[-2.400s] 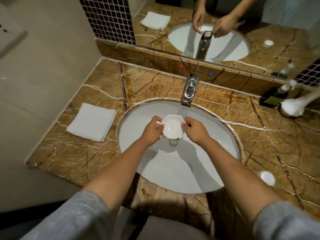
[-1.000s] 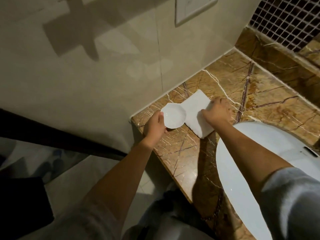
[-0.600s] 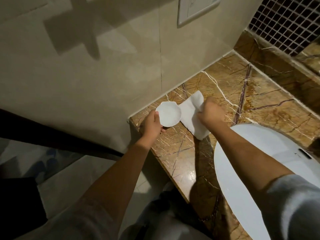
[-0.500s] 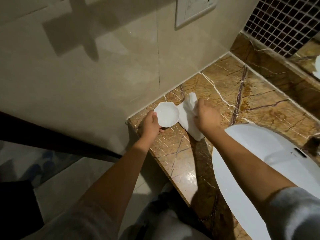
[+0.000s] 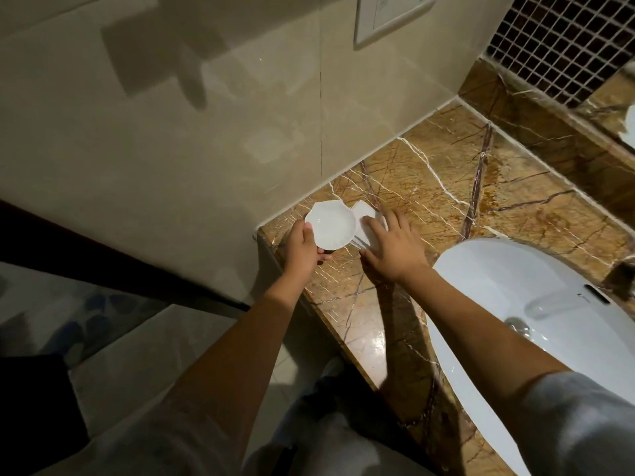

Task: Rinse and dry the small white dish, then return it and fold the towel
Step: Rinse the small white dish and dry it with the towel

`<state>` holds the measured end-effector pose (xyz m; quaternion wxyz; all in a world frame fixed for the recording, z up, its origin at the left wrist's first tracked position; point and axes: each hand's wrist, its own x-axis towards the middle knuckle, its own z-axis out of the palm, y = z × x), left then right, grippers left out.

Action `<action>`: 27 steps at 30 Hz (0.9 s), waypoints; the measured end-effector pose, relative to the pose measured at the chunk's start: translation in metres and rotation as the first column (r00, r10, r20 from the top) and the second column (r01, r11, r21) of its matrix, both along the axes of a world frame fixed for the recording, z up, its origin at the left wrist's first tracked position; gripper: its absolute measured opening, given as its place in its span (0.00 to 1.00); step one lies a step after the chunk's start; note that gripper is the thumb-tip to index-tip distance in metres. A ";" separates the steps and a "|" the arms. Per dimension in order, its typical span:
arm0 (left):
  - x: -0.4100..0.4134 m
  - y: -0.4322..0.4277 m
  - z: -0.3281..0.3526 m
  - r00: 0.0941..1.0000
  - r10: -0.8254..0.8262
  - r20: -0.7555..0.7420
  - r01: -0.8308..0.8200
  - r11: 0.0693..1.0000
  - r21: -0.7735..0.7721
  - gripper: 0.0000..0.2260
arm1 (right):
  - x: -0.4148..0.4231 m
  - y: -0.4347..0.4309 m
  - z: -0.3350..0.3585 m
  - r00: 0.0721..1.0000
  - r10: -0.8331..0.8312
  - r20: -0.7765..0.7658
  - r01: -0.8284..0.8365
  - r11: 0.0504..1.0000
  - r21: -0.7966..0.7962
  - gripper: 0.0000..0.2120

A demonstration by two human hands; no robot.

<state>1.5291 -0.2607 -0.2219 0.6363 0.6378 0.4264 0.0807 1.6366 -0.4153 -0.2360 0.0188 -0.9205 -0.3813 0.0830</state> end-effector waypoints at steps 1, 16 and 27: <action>-0.001 0.000 0.002 1.000 0.002 0.009 -0.002 1.000 -0.022 0.15 | 0.000 0.001 -0.001 1.000 -0.015 -0.025 0.015 1.000 -0.003 0.28; 0.027 -0.033 0.000 0.984 -0.178 -0.021 0.176 0.981 -0.078 0.10 | 0.008 -0.052 0.046 0.885 -0.431 -0.179 0.466 0.810 0.356 0.25; 0.095 -0.223 0.013 0.825 -0.549 0.131 0.563 0.818 -0.115 0.08 | -0.013 -0.200 0.079 0.783 -0.616 -0.088 0.609 0.730 0.310 0.27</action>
